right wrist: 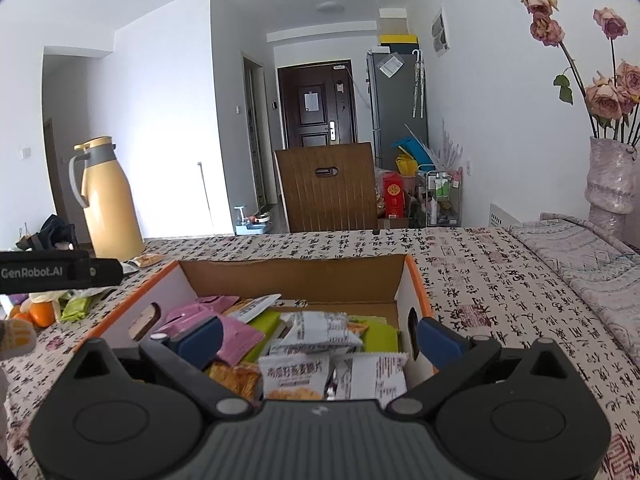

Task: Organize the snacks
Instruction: 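Move both grippers back toward the last packets in front of the box, then grasp a biscuit pack with left gripper while right grasps a white wafer packet, then lift both held snacks and carry them over the cardboard box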

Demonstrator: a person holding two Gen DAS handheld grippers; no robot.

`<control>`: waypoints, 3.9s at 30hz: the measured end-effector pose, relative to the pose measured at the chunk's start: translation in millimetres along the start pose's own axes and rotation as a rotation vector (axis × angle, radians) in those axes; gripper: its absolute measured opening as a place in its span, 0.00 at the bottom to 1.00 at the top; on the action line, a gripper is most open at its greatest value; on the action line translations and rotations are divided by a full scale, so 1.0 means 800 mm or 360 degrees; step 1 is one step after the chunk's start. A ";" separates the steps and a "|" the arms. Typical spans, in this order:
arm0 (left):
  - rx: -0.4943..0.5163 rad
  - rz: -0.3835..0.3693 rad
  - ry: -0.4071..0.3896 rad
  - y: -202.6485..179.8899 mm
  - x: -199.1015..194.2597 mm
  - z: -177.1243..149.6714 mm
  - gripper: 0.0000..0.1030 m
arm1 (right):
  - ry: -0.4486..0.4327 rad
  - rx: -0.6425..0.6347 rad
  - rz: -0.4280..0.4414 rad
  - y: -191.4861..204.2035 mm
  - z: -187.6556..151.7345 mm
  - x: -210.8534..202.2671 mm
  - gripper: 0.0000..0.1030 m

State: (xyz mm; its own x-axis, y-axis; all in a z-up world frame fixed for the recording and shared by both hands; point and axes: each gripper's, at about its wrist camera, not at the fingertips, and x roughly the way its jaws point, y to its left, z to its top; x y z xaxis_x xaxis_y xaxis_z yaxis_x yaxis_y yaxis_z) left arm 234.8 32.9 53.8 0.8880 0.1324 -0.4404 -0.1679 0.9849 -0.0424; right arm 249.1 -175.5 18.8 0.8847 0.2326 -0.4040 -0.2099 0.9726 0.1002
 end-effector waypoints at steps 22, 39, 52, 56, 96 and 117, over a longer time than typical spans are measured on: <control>-0.0038 -0.0013 0.0203 0.066 -0.031 -0.084 1.00 | 0.0272 -0.0102 0.0029 0.051 -0.061 -0.014 1.00; -0.0048 -0.0029 0.0280 0.072 -0.027 -0.098 1.00 | 0.0411 -0.0153 0.0123 0.083 -0.079 0.019 0.38; 0.0001 -0.0108 0.0370 0.023 -0.010 -0.091 1.00 | 0.0293 -0.0058 0.0074 0.035 -0.070 -0.010 0.38; 0.0039 -0.0134 0.0406 -0.003 -0.002 -0.088 1.00 | 0.0268 -0.0024 0.0029 0.008 -0.072 -0.018 0.38; 0.0230 -0.0158 0.0596 -0.120 0.062 -0.125 0.87 | 0.0213 0.0126 -0.0101 -0.081 -0.099 -0.022 0.39; 0.0306 -0.0255 0.0383 -0.095 -0.014 -0.106 0.59 | 0.0138 0.0039 -0.0088 -0.066 -0.095 -0.046 0.39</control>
State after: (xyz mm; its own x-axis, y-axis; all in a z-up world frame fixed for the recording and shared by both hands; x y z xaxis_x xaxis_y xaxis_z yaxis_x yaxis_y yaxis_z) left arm 201.0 -52.6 -14.1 0.7663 -0.0331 -0.6416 0.0695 0.9971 0.0316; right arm 195.8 -234.9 -40.4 0.8551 0.1788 -0.4866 -0.1503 0.9838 0.0974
